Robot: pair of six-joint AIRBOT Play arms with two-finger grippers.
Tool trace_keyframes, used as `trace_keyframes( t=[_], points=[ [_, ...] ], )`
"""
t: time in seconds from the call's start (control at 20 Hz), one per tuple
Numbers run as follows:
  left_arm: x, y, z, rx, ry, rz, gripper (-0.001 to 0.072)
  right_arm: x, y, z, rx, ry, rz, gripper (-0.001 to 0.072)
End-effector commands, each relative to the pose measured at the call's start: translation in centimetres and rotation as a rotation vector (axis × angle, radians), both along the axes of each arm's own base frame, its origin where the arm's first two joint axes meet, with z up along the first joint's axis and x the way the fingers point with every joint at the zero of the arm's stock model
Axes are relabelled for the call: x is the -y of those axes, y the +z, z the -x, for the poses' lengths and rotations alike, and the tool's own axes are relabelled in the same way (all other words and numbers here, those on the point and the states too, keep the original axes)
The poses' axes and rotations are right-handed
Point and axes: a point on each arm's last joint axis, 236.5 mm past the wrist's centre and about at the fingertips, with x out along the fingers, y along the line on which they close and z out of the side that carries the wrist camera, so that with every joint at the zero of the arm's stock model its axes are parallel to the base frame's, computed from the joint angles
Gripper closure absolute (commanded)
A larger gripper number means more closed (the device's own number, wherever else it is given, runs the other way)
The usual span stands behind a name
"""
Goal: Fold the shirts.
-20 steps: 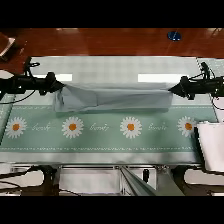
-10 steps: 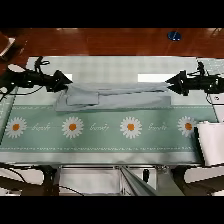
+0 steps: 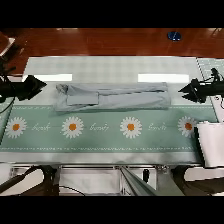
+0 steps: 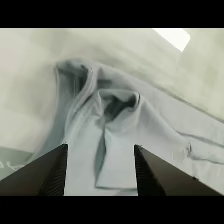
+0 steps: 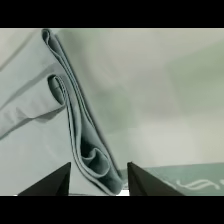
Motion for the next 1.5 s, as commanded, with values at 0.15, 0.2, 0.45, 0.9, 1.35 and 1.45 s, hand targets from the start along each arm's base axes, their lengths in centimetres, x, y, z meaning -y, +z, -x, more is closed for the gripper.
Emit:
trace_keyframes(
  t=[0.15,0.2,0.45,0.9,1.35,1.45],
  points=[
    [8.2,-1.2,3.9,0.019,-0.196,-0.033,0.0201,-4.6,-3.7,-1.7,-0.029,0.032,-0.035,0.0303],
    [8.9,-1.1,3.7,0.036,-0.209,-0.042,0.0201,-5.8,-3.9,-1.8,-0.032,0.04,-0.069,0.0303],
    [11.8,0.0,2.3,0.128,-0.234,-0.073,0.0202,-10.0,-3.4,-2.6,-0.012,0.132,-0.095,0.044],
    [19.6,1.5,3.5,0.16,-0.322,0.067,0.0687,-7.1,8.0,4.1,0.145,0.309,0.221,0.0694],
    [37.7,-2.2,4.2,0.009,-0.666,0.136,0.0688,-10.3,19.2,13.9,0.442,0.234,0.317,0.0694],
    [42.5,-3.4,5.3,-0.017,-0.771,0.149,0.0687,-11.7,20.5,14.7,0.485,0.243,0.292,0.0694]
  ],
)
